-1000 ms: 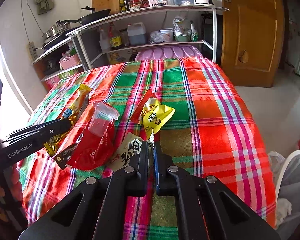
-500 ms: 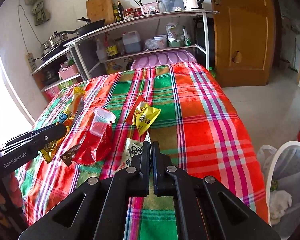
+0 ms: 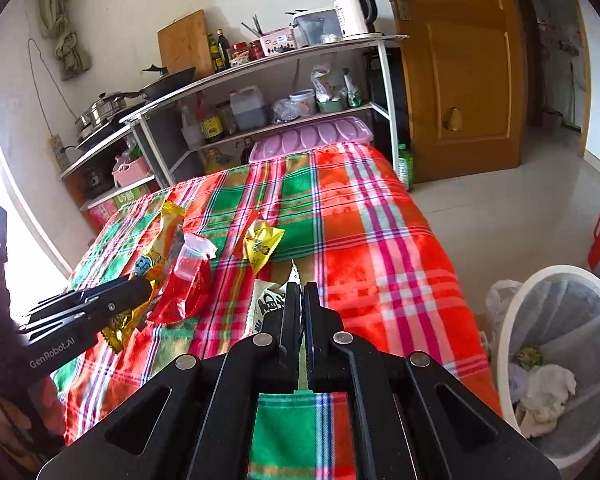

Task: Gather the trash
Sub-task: 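Carry the gold wrapper and white packet with both tools over the bin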

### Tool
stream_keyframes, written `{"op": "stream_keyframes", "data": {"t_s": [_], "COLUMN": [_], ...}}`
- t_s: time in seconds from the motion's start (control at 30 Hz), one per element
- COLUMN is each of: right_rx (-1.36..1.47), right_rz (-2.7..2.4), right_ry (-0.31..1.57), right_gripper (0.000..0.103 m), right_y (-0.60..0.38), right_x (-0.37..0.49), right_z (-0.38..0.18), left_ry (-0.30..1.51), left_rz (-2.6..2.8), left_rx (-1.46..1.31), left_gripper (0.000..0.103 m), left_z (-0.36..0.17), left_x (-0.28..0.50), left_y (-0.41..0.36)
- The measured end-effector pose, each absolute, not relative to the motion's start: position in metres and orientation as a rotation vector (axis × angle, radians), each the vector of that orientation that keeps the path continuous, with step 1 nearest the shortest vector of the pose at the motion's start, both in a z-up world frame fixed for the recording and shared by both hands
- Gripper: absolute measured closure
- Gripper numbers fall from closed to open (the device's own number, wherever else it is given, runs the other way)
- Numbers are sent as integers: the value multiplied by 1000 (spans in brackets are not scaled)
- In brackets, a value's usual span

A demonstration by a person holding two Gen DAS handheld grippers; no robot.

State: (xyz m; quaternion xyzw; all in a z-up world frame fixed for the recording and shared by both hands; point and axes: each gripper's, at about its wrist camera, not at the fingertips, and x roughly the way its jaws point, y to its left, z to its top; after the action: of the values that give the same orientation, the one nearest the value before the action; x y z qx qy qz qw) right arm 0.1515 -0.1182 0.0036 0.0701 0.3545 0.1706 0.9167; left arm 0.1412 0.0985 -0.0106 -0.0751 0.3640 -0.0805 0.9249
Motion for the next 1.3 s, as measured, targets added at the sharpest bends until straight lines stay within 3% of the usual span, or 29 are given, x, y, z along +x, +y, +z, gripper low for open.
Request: {"op": "stream_keyframes", "data": {"t_s": [0.67,1.3], "right_rx": [197,230], "right_rz": [140,-112], "right_ry": [639,682], "right_gripper": [101,101], "right_y": [-241,-353], "right_x": [108,85], "right_z": [28,3], "left_ry": [727,776], "left_rz": [-350,-533], "left_rx": [-26,80], "left_gripper": [84,84], "left_z": [0,-25], "left_x": [137,144], "left_y": [-36,-170]}}
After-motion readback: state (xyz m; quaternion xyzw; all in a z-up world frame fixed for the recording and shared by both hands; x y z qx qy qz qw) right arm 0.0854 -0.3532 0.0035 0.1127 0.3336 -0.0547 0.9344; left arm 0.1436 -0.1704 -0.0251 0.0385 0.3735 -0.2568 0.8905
